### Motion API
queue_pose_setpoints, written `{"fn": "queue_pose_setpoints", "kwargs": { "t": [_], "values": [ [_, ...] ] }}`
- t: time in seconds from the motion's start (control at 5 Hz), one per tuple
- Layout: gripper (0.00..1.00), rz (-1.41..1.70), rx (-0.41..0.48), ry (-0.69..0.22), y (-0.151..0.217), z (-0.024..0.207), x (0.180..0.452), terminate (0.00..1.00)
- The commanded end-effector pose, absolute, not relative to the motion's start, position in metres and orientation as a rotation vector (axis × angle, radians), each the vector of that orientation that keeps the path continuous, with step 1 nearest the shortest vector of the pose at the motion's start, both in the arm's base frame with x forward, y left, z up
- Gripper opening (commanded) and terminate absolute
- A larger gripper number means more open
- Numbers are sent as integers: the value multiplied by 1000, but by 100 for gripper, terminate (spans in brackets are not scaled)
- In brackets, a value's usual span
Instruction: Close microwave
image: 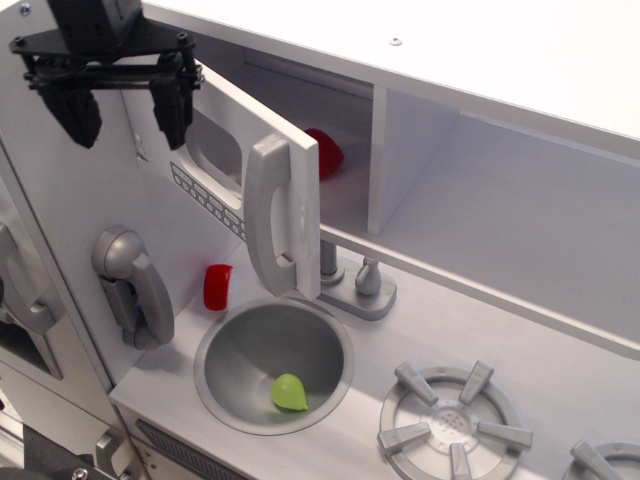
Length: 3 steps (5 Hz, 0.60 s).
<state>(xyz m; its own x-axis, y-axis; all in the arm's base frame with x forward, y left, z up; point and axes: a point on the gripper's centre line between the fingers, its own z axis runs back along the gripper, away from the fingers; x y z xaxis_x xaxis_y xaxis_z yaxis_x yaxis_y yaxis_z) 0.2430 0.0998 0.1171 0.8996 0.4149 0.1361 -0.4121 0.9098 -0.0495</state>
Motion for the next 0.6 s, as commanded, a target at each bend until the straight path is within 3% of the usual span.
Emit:
{"fn": "queue_pose_setpoints", "kwargs": {
  "t": [0.0, 0.4],
  "values": [
    [100, 473, -22, -221, 94, 135, 272, 0],
    [100, 470, -24, -254, 79, 131, 289, 0]
  ]
}}
